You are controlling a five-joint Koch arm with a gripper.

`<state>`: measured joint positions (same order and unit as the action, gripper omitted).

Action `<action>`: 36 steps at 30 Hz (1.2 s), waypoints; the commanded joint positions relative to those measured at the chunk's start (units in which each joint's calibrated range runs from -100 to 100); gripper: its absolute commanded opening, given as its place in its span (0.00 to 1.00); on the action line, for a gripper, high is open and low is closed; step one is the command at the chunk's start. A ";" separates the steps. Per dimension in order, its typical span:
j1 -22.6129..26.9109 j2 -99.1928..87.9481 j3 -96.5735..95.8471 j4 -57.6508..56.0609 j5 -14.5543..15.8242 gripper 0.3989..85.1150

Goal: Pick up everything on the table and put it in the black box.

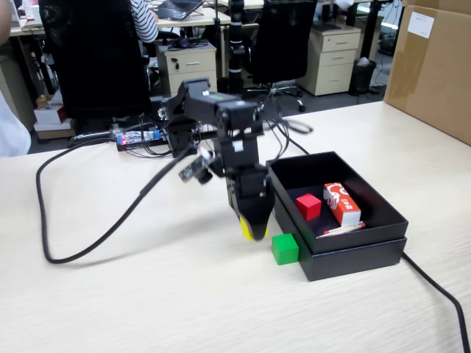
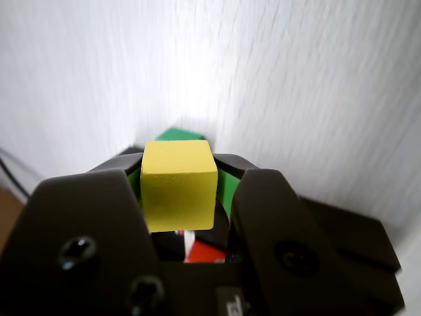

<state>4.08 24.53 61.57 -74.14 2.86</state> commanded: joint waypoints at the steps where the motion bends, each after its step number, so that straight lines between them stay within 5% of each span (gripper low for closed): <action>1: 2.64 -16.21 -0.65 -1.50 0.68 0.01; 9: 12.11 -21.03 -4.54 -1.50 1.12 0.01; 29: 13.63 6.74 -0.92 -1.41 3.66 0.01; 31: 13.48 6.97 -1.91 -1.41 3.57 0.24; 36: 13.28 3.87 -2.01 -1.41 3.52 0.34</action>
<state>17.70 33.20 55.82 -75.61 6.42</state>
